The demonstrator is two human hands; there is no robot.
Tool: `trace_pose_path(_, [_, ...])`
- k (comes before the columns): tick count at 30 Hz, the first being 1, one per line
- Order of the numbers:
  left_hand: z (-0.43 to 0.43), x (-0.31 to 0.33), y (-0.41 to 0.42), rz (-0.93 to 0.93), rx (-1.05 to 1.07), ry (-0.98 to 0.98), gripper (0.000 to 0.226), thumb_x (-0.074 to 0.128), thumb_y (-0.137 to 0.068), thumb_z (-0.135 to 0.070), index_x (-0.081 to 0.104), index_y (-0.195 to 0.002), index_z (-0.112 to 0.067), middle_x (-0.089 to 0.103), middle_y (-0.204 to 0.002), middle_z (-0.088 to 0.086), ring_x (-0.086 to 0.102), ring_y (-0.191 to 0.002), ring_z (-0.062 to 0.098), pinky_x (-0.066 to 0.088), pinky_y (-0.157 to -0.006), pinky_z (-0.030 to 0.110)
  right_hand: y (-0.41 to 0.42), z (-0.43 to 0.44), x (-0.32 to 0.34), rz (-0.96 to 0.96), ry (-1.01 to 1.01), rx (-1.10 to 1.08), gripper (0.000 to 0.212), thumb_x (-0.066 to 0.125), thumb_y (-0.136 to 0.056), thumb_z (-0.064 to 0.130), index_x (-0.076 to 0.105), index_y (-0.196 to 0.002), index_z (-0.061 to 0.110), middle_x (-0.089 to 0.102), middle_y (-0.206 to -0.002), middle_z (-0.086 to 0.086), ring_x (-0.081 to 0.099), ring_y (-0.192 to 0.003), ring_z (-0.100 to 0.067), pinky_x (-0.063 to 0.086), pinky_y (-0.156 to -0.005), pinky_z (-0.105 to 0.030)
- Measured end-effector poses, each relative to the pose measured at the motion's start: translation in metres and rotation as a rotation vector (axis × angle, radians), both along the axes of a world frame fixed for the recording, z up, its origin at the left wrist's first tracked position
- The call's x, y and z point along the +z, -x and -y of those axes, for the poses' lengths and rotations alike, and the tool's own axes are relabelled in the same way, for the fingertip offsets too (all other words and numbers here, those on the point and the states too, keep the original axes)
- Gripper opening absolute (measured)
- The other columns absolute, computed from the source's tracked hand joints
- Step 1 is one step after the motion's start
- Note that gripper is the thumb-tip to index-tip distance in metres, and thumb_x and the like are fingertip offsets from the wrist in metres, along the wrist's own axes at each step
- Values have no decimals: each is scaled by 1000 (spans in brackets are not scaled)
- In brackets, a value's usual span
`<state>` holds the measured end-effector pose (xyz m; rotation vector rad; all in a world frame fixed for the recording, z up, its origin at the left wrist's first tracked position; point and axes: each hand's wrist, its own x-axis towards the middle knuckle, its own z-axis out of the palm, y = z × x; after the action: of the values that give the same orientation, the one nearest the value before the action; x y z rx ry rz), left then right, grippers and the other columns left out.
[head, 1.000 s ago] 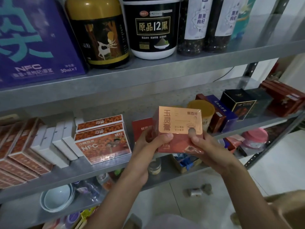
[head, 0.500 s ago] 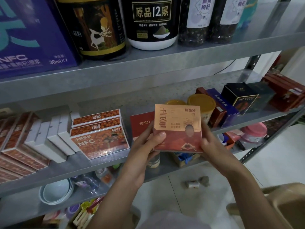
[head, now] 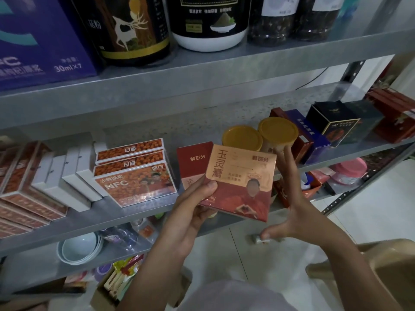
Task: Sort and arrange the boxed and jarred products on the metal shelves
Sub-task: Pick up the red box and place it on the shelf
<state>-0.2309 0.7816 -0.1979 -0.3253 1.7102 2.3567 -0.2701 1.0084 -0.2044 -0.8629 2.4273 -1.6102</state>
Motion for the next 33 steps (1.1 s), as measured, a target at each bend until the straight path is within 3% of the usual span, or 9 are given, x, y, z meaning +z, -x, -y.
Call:
trace_pose_path(3, [1,3,-1,-21,-48,-36,43,74,-69,-41,72,-111,-34,70,-118,4,64,-109,19,38,-109,48,-2,0,-3,64,-18,-25,137,86,-52,57,-16,-144,57,-3,-162,14,8,-149,-7,24,-119,-30])
trace_pose_path(7, [3,8,2,-72,-137,-10,38,71,-78,-42,70,-115,-35,68,-122,4,62,-115,20,43,-105,44,-4,2,0,4,19,-72,118,85,-57,42,9,-148,39,31,-152,7,33,-141,-12,40,-110,-29])
trace_pose_path(11, [6,15,6,-235,-100,378,28,63,-81,-61,69,-106,-50,70,-117,-10,62,-112,8,48,-89,16,-8,-1,3,-122,-14,-157,116,85,-55,43,19,-149,24,30,-147,2,35,-138,-20,46,-105,-41])
trace_pose_path(15, [18,18,10,-552,-183,900,99,65,-60,-78,17,-145,-60,16,-151,-35,15,-137,-17,20,-105,11,-11,-4,3,-200,-180,-197,116,83,-52,49,18,-147,34,21,-144,11,25,-138,-14,43,-107,-46])
trace_pose_path(18, [13,20,14,-782,-360,1216,121,64,-57,-76,-10,-149,-52,-8,-155,-32,-11,-142,-11,4,-111,25,-12,-5,0,-209,-244,-201,119,84,-51,46,17,-148,34,21,-145,6,24,-138,-16,41,-108,-50])
trace_pose_path(22, [-1,15,19,-957,-451,1372,127,74,-61,-63,-6,-154,-28,3,-162,-6,-3,-148,6,3,-116,26,-14,1,0,-279,-277,-202,114,76,-53,56,15,-148,37,21,-143,8,23,-136,-15,40,-107,-46])
trace_pose_path(24, [-5,13,19,-991,-416,1369,126,79,-64,-57,0,-155,-21,13,-161,1,10,-148,14,14,-117,31,-15,3,1,-301,-280,-210,113,75,-54,57,16,-148,34,22,-143,6,23,-135,-14,39,-107,-41])
trace_pose_path(29, [-7,12,18,-1045,-414,1302,128,83,-68,-43,-11,-154,-30,12,-159,3,20,-145,22,36,-110,40,-14,3,3,-368,-396,-182,119,80,-54,52,16,-151,26,25,-145,-1,15,-134,-6,23,-101,-17])
trace_pose_path(33, [-5,14,16,-1061,-425,1283,122,81,-70,-41,-4,-155,-29,17,-156,5,25,-142,21,47,-102,42,-18,4,3,-368,-392,-157,122,83,-56,50,11,-152,29,22,-148,2,14,-137,-4,22,-102,-15])
